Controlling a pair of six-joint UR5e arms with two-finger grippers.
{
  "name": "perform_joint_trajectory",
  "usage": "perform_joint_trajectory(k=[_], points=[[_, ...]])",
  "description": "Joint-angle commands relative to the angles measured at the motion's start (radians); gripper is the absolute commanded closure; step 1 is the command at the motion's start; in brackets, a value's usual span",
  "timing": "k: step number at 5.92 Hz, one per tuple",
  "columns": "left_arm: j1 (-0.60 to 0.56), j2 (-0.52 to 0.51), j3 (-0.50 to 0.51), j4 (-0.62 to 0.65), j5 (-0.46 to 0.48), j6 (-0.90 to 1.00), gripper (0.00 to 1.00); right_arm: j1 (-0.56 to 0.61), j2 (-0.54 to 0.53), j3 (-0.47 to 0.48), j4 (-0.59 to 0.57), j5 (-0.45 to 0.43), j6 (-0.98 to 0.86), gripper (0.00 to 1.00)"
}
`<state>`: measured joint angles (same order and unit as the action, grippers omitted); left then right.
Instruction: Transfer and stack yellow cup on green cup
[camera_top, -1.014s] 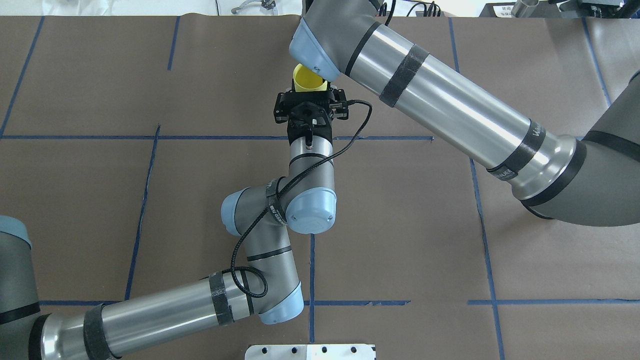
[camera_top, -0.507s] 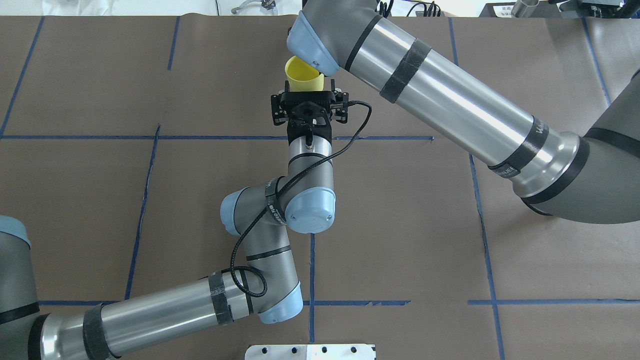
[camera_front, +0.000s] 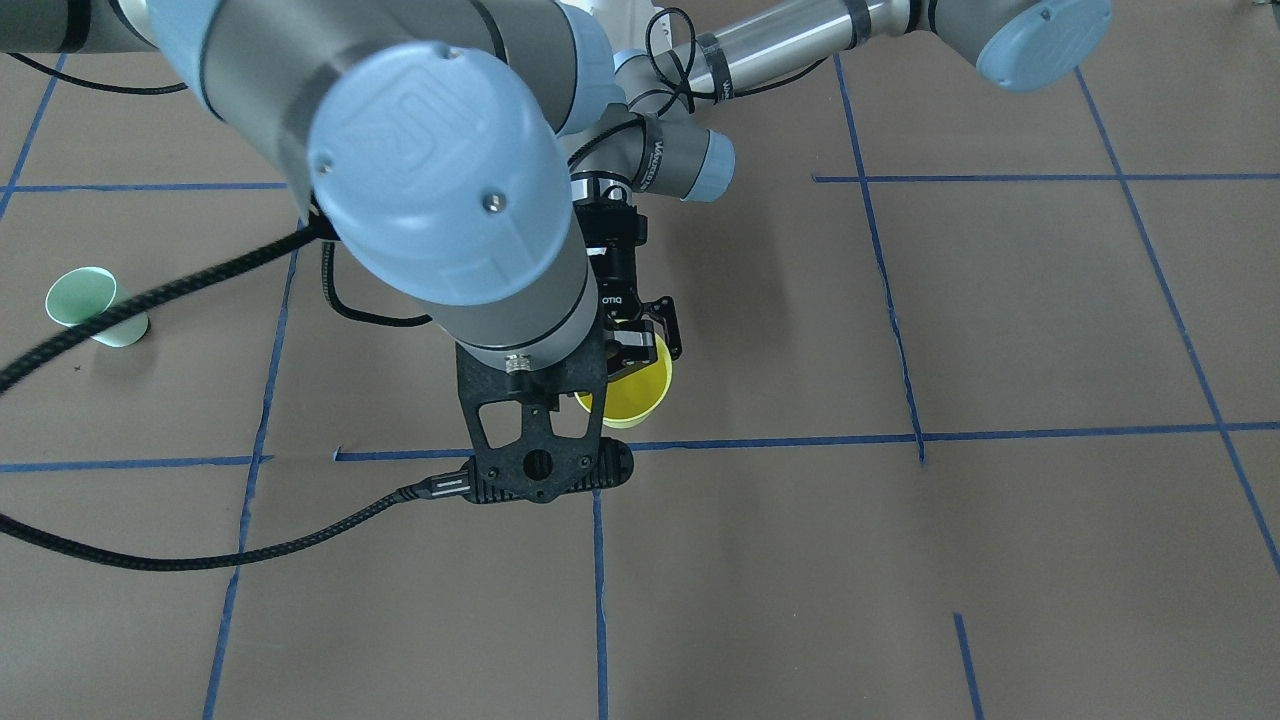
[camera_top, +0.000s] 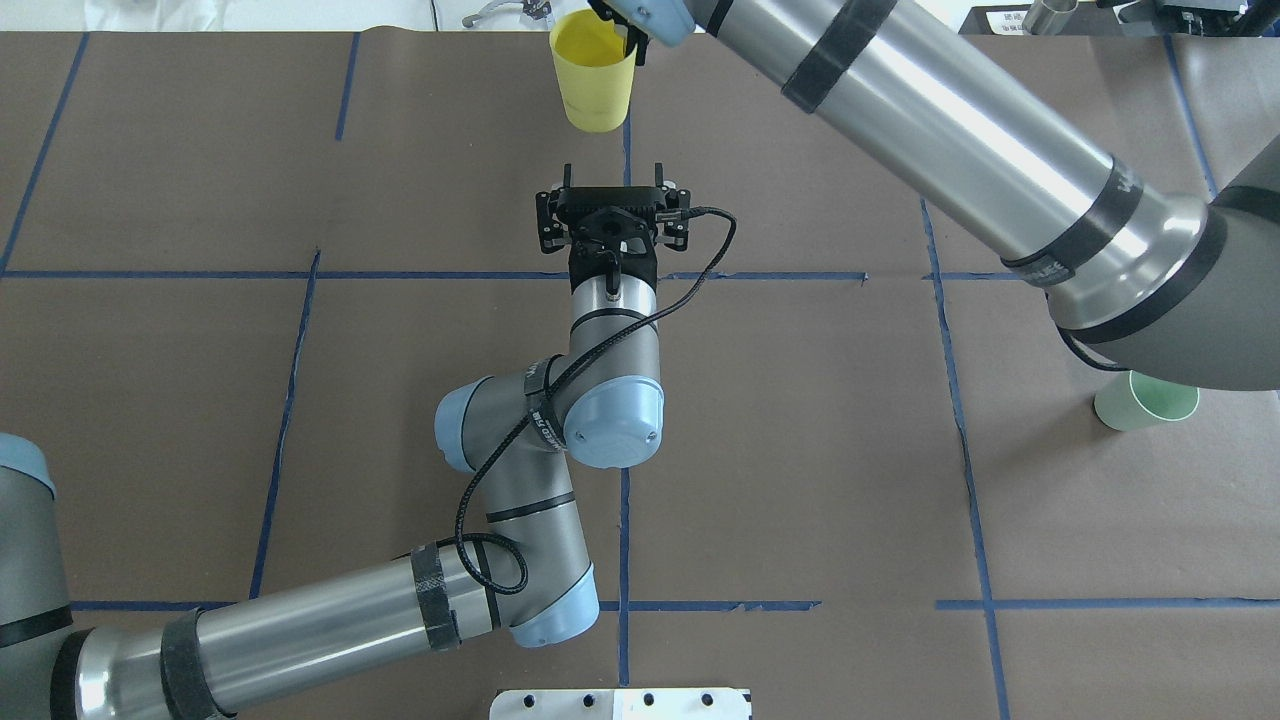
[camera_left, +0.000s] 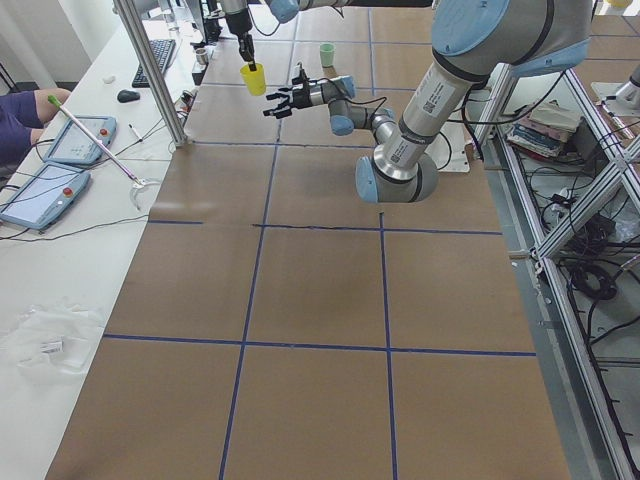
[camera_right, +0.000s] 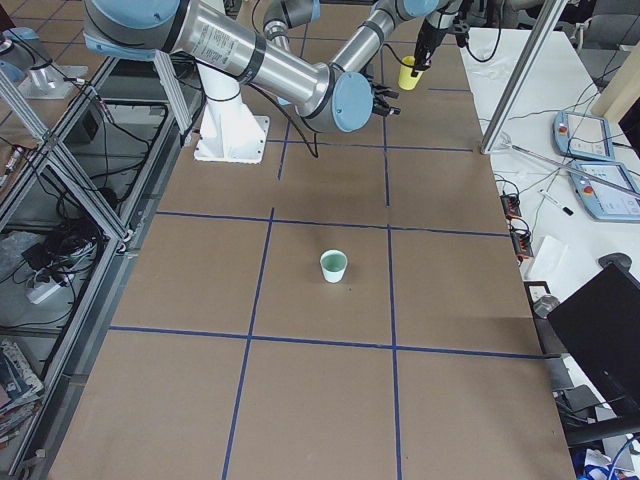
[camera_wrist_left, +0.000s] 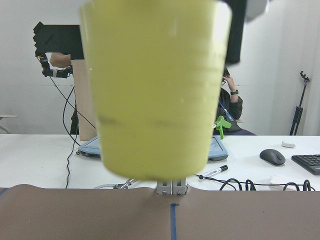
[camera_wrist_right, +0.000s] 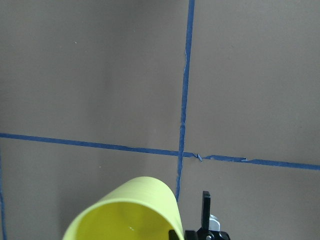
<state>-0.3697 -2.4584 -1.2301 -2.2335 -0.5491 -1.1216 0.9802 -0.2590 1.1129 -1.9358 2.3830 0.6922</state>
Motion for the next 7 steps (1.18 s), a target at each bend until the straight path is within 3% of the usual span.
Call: perform_joint_trajectory(k=[1, 3, 4, 5, 7], points=[[0.0, 0.007, 0.001, 0.0, -0.018, 0.017, 0.0, 0.083, 0.043, -0.001, 0.0, 0.042, 0.0, 1.0], [-0.011, 0.033, -0.082, -0.005, -0.081, 0.205, 0.03, 0.104, 0.017, 0.004, -0.034, 0.038, -0.002, 1.0], [-0.05, 0.053, -0.157, 0.0, -0.15, 0.311, 0.02, 0.12, -0.052, 0.063, -0.035, 0.033, -0.014, 1.0], [-0.102, 0.112, -0.226, 0.009, -0.246, 0.354, 0.01, 0.126, -0.174, 0.2, -0.035, 0.032, -0.019, 1.0], [-0.194, 0.159, -0.256, 0.012, -0.378, 0.338, 0.03, 0.123, -0.409, 0.476, -0.035, -0.002, -0.043, 1.0]])
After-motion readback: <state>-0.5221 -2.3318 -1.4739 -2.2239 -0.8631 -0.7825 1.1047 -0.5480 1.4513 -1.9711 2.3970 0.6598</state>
